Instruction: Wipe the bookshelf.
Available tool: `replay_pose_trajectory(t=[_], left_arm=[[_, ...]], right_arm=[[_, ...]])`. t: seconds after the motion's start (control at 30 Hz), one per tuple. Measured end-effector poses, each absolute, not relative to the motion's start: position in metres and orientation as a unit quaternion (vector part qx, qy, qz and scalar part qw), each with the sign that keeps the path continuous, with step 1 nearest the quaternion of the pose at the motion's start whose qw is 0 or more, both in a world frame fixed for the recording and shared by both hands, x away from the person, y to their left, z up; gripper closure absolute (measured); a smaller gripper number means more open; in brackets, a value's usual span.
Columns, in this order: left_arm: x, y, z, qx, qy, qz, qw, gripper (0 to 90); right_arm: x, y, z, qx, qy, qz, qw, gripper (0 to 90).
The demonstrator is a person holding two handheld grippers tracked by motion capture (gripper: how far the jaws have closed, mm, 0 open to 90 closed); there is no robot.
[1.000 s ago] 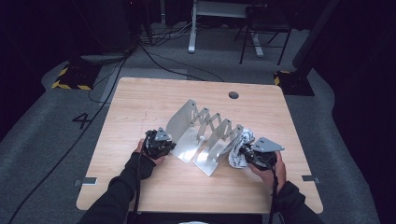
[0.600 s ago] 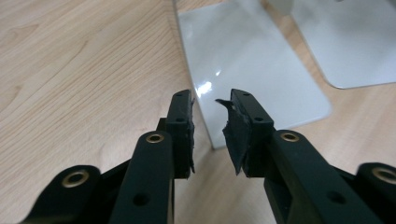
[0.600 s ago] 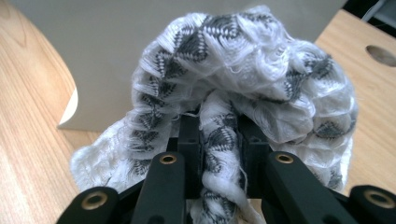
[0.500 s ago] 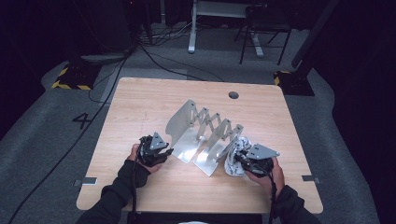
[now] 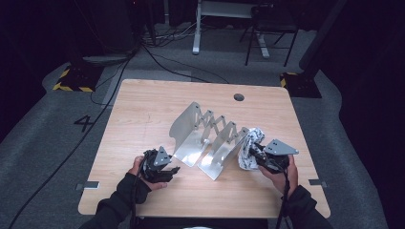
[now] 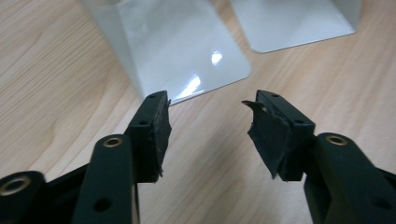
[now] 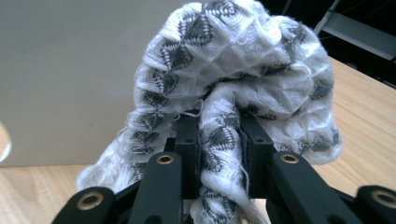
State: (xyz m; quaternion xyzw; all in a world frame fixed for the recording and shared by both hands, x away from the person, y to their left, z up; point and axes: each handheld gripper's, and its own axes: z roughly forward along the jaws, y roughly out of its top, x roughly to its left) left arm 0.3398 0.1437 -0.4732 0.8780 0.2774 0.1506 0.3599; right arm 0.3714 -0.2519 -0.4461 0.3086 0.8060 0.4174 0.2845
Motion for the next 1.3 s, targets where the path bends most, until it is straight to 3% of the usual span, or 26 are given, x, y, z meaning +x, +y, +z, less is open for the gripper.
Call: replay_pose_trajectory(t=[0.33,0.67,0.97,1.2,1.3], left_arm=[[0.339,0.094,-0.469,0.883,0.220,0.138,0.390,48.8],[0.351,0.058,-0.448,0.869,0.195,0.164,0.425,50.2],[0.364,0.057,-0.439,0.853,0.216,0.173,0.443,50.1],[0.366,0.067,-0.436,0.851,0.210,0.163,0.452,58.8],[0.366,0.071,-0.434,0.851,0.206,0.161,0.456,69.4]], right_arm=[[0.385,-0.262,-0.437,0.324,0.787,0.427,0.305,72.4],[0.383,-0.254,-0.434,0.272,0.804,0.455,0.270,73.5],[0.380,-0.251,-0.434,0.232,0.818,0.472,0.233,74.8],[0.371,-0.243,-0.434,0.196,0.827,0.483,0.212,75.0],[0.365,-0.238,-0.434,0.186,0.830,0.485,0.205,75.0]])
